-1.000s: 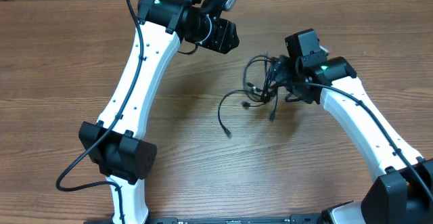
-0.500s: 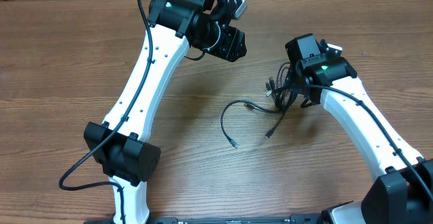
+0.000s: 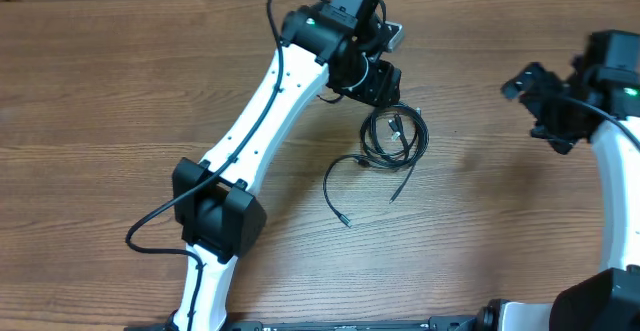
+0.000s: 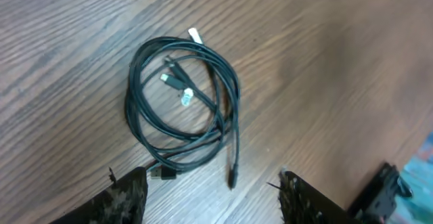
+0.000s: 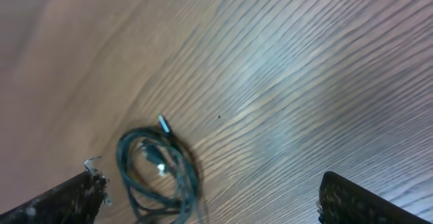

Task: Untangle cables
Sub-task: 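Lower the left gripper onto the cable pile and grasp a strand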

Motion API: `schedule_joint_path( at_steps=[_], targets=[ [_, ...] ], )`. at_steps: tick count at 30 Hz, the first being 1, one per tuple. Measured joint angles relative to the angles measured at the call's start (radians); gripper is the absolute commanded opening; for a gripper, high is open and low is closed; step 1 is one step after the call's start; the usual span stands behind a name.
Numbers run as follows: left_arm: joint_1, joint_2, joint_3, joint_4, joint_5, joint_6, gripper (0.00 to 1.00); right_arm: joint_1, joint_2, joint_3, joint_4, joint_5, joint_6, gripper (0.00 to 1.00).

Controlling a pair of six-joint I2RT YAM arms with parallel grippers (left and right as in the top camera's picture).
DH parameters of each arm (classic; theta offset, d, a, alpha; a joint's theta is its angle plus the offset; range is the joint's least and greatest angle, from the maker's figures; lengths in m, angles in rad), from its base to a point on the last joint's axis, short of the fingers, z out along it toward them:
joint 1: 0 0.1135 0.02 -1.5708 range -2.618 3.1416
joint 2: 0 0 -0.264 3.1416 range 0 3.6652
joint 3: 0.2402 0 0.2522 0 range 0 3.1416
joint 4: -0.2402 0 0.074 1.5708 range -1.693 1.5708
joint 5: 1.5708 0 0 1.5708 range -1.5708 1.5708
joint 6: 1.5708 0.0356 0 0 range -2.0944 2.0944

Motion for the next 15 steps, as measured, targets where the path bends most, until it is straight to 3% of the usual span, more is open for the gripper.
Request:
schedule_joint_path(
  at_steps=[9,15],
  targets=[
    [0.0,0.135,0.0,0.005,-0.094,-0.259,0.58,-0.044,-0.001,0.0,-0.003,-0.102,-0.027,1.0],
    [-0.003,0.239,-0.001,0.044,-0.13,-0.351,0.59,-0.044,-0.001,0.0,-0.024,-0.112,-0.03,1.0]
  ],
)
